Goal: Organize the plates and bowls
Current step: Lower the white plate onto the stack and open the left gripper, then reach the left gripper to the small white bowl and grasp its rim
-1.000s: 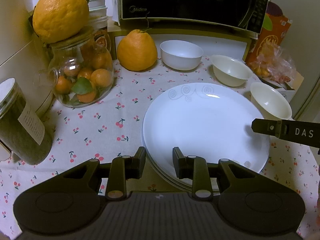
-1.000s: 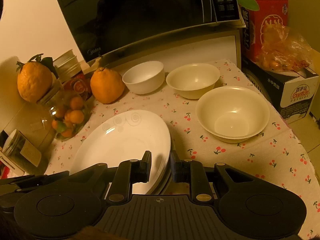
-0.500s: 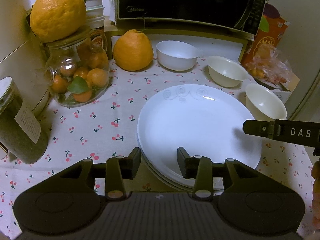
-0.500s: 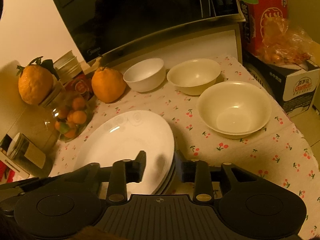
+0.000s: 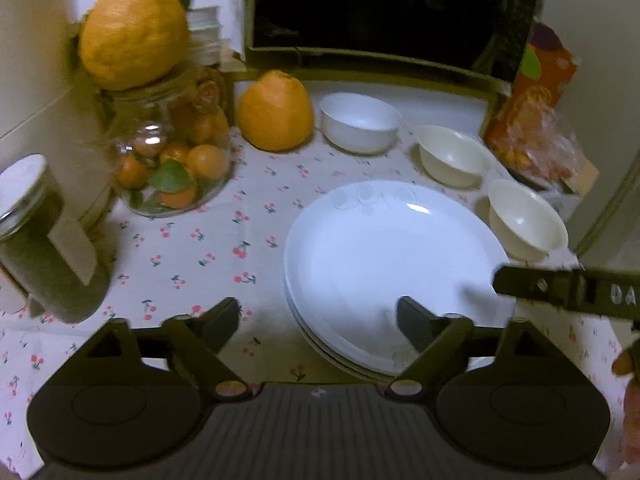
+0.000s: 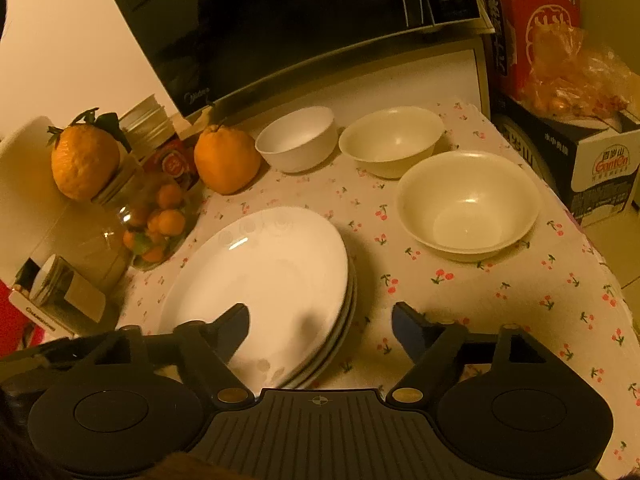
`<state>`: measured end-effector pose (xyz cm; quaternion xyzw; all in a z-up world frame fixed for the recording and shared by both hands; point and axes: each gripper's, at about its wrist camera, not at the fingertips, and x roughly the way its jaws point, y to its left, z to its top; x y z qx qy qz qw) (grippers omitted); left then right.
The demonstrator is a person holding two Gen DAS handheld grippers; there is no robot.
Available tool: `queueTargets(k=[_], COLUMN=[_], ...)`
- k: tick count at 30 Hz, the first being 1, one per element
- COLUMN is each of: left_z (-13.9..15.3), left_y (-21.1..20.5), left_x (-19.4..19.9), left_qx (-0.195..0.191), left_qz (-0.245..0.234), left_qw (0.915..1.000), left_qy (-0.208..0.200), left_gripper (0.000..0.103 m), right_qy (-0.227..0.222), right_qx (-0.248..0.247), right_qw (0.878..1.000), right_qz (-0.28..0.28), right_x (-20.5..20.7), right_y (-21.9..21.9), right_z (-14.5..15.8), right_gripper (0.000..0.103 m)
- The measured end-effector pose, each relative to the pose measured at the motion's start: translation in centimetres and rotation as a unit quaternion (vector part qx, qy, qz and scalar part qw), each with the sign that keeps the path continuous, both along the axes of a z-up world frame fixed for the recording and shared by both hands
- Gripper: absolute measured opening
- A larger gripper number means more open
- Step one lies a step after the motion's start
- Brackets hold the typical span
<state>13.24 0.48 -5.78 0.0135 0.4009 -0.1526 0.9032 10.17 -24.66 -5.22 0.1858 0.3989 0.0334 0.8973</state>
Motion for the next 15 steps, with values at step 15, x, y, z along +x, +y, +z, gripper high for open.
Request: queueTargets(k=[15], left_z=[1.7], left_y=[-0.7], left_x=[2.4], left_qx=[-0.006], left_qz=[0.050], left_qw=[0.9986], left_qy=[0.017], left_gripper=[0.102], right_qy=[-0.024], right_qx=[-0.008], right_qw=[1.000], right_qz=[-0.003], right_x=[1.7], right_y=[-2.4], right_z=[3.3], right_gripper=[0.096])
